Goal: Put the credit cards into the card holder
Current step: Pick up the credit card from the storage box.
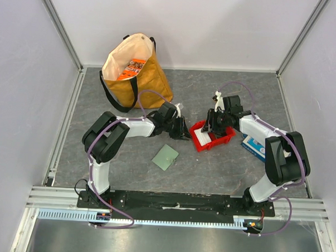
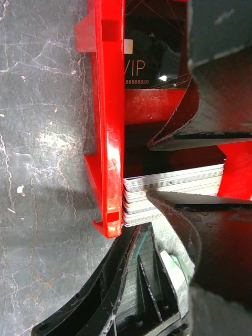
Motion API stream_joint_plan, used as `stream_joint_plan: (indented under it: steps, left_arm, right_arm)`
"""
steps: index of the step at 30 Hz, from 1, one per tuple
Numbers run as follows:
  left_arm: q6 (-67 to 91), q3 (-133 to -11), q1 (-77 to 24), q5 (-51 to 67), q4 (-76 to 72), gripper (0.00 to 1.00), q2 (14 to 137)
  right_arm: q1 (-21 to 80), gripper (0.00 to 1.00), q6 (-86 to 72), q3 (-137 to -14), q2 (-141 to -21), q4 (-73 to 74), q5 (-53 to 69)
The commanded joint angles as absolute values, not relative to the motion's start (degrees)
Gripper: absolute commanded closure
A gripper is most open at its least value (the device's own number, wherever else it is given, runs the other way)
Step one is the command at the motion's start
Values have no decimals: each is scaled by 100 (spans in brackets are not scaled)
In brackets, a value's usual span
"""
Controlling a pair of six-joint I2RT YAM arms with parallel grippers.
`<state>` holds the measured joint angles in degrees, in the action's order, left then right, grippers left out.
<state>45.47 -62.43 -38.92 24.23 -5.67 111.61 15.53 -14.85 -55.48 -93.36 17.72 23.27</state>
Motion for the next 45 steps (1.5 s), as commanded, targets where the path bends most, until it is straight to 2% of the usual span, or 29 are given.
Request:
stream_joint_plan:
  steps: [1,26,30,32,45]
  left_arm:
    - [4430,-6442,-3876,2276,-668,71,11250]
    - [4395,-6451,-3876,2276,-633,71,11206]
    - [4395,-6451,-3876,2276,-633,71,11206]
    - [4386,-6442,-3867,2285,-633,71,11206]
    - [4377,-6425,-3876,2320,-633,72,11162]
  right_arm:
    - [1617,58,-1485,-5713,-9123,2030,2610]
    - [1406,71,-1450,-5669,-8921,2144,2892]
    - [1336,78,-1415,-5643,-8930,2145,2865]
    - [1275,89,-1371,-5625,-8921,2162,2857]
    - [1081,89,-1371,-5590,-9149,2215,2127]
